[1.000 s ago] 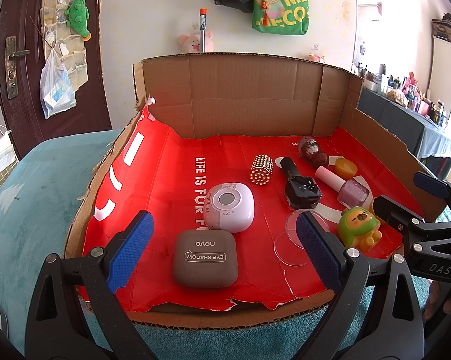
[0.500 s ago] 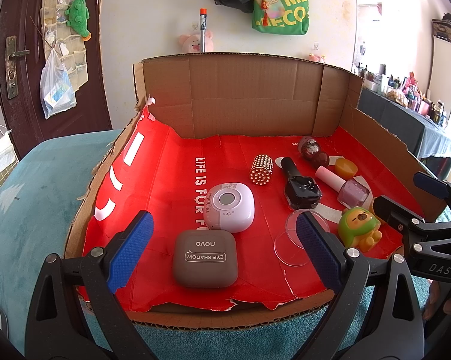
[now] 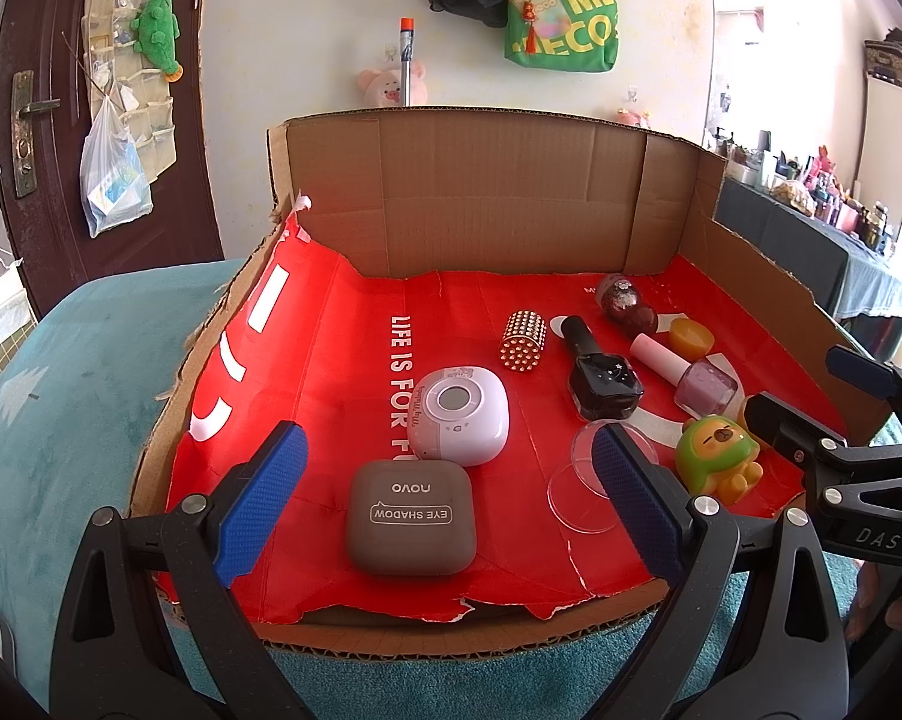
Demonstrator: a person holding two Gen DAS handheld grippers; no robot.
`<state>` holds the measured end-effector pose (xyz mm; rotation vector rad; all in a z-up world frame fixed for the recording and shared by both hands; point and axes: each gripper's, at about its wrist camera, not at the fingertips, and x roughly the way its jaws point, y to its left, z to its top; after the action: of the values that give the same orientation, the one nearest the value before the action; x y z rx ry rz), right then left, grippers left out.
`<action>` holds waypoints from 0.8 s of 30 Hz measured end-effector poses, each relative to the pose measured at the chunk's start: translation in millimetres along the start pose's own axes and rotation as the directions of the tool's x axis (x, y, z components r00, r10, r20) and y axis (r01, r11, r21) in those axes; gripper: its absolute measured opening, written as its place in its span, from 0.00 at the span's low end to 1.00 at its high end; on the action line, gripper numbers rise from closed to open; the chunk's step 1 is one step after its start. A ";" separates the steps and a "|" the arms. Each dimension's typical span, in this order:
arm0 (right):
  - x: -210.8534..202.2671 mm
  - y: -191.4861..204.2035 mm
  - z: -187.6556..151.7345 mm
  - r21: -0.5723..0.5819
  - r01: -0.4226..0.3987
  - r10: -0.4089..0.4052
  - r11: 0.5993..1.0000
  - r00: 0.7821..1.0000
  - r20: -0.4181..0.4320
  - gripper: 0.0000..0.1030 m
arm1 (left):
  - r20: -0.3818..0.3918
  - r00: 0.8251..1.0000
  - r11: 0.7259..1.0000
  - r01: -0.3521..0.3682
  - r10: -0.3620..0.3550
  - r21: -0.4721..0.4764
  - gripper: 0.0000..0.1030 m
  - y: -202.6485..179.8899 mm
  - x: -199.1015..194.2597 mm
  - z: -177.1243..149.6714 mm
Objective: Organize rigid objects
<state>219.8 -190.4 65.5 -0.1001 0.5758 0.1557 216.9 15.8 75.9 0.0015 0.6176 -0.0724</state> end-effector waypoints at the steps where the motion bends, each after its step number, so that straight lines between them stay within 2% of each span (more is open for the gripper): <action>1: -0.3 -0.3 -0.1 0.000 0.000 0.000 1.000 1.000 0.000 1.00 | 0.000 1.000 1.000 0.000 0.000 0.000 0.94 0.0 -0.4 -0.1; 7: -3.1 -0.3 0.0 0.002 -0.002 0.002 1.000 1.000 0.013 1.00 | -0.002 1.000 1.000 0.010 -0.010 -0.019 0.94 2.5 -10.0 0.6; 10: -18.6 -1.4 -1.1 0.007 -0.014 0.014 1.000 0.999 0.040 1.00 | 0.001 0.999 0.998 0.053 -0.053 -0.043 0.94 4.3 -29.3 -0.4; 15: -59.9 -7.0 -1.5 0.065 -0.066 0.061 0.996 0.995 0.075 1.00 | 0.046 0.999 1.000 0.017 -0.016 -0.016 0.94 0.2 -67.7 -5.8; 19: -81.3 -5.5 -13.0 0.051 -0.052 0.049 0.997 0.998 0.050 1.00 | 0.015 0.999 0.998 0.051 -0.051 -0.037 0.94 -1.6 -84.7 -16.1; 22: -91.9 -3.3 -27.8 0.037 -0.054 0.054 0.998 0.999 0.011 1.00 | -0.021 0.999 0.999 0.032 -0.033 -0.033 0.94 -4.7 -90.4 -28.7; 24: -92.7 -2.1 -37.3 0.036 -0.050 0.051 0.998 0.998 -0.026 1.00 | -0.071 0.997 0.999 0.019 -0.022 -0.035 0.94 -7.5 -87.6 -39.5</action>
<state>123.5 -208.6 85.4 -0.0539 0.6078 0.1936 122.4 15.1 94.6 -0.0352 0.6901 -0.0821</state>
